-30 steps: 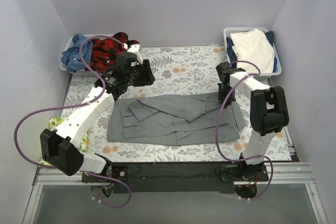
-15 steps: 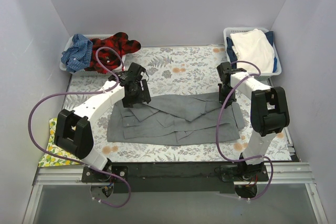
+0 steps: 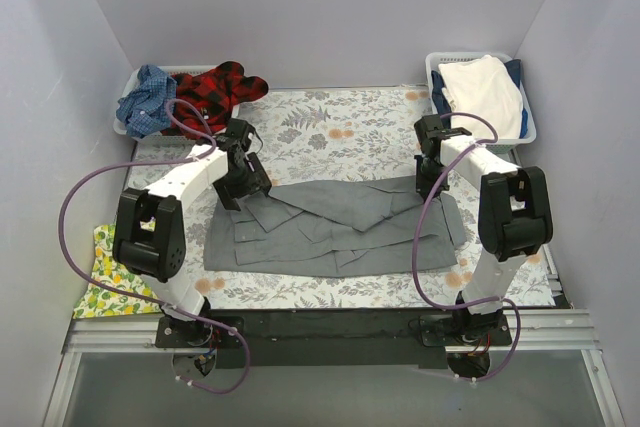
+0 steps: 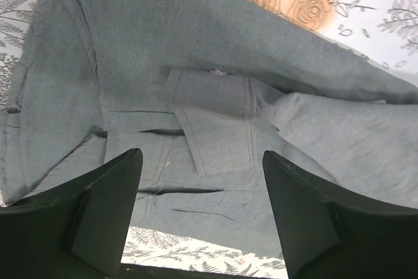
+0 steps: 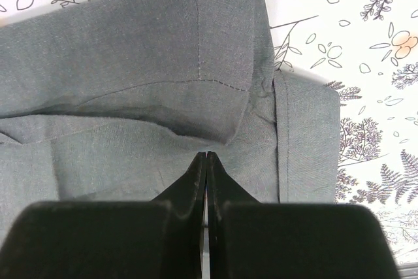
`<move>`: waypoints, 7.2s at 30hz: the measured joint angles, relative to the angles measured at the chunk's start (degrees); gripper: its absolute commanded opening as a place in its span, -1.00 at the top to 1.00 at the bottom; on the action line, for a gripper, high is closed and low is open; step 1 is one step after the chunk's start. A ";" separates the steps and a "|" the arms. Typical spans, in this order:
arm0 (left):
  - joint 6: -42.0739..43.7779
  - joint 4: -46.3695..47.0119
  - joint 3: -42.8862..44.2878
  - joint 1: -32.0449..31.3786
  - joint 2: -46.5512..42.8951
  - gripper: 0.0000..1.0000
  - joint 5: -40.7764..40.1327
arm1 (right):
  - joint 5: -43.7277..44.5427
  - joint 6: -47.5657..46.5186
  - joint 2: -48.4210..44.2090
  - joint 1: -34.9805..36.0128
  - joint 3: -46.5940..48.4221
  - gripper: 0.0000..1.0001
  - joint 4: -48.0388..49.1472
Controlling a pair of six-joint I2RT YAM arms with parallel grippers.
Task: Fold and stack the long sleeve shirts
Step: Fold the shirt
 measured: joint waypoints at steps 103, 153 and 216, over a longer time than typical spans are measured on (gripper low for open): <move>3.37 8.92 -17.38 -24.39 -22.49 0.77 -13.84 | -31.76 -12.24 3.96 18.80 10.56 -0.01 5.27; -12.50 -6.82 -11.45 -24.41 -19.30 -0.54 -22.12 | -28.85 -14.38 -14.32 21.81 -15.08 0.97 -6.49; -0.26 0.52 -11.85 -20.61 -9.97 -0.15 -6.71 | -25.77 -10.23 -10.95 21.81 -8.48 0.19 -4.50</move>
